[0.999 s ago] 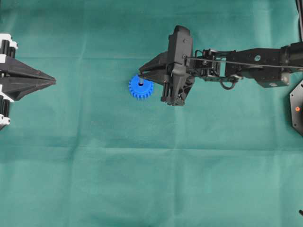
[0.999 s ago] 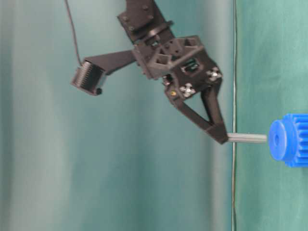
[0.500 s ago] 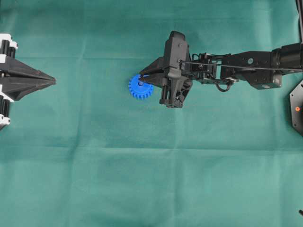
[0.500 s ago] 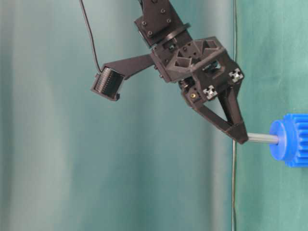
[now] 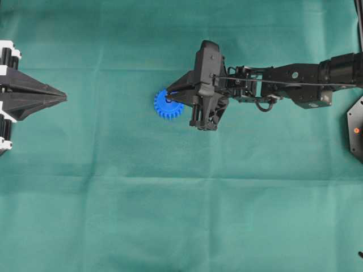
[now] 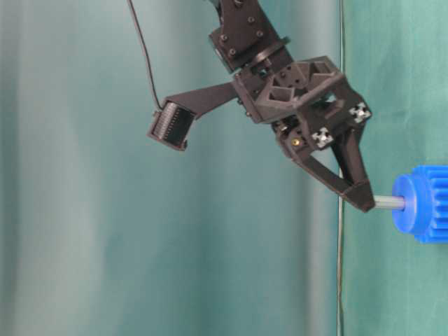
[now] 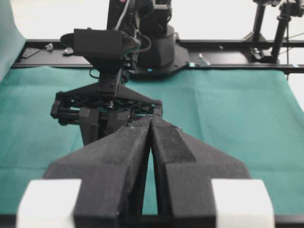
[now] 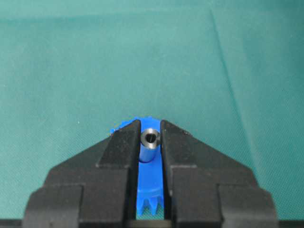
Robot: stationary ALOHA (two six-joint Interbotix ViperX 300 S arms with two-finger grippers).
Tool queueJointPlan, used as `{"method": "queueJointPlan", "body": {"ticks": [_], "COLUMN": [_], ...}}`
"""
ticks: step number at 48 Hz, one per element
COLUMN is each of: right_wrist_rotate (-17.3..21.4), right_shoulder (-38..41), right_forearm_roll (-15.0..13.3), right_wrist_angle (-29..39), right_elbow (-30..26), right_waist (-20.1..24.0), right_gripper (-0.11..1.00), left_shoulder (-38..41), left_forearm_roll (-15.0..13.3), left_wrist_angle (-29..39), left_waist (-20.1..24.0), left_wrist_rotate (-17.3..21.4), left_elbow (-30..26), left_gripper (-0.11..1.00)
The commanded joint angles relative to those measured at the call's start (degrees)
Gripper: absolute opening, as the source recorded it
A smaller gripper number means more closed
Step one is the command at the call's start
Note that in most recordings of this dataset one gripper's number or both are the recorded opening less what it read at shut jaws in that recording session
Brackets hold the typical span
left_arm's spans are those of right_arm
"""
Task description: Insert the shaft placed at a random location into the center hole of the small gear at another random location.
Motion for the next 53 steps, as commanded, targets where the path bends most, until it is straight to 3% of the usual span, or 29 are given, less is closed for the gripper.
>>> {"method": "queueJointPlan", "body": {"ticks": [1, 53], "right_wrist_rotate": [-0.2, -0.1], "right_shoulder": [-0.5, 3.2], "right_forearm_roll": [0.2, 1.1], "right_wrist_angle": [-1.1, -1.2], "right_elbow": [-1.5, -2.5], "right_waist": [0.0, 0.0], "right_gripper": [0.12, 0.12], "left_shoulder": [0.5, 0.5], "left_forearm_roll": [0.1, 0.1], "left_wrist_angle": [-0.4, -0.2], "left_waist": [0.1, 0.1], "left_wrist_rotate": [-0.1, -0.1], "left_elbow": [-1.3, -1.3], "left_gripper": [0.0, 0.0]}}
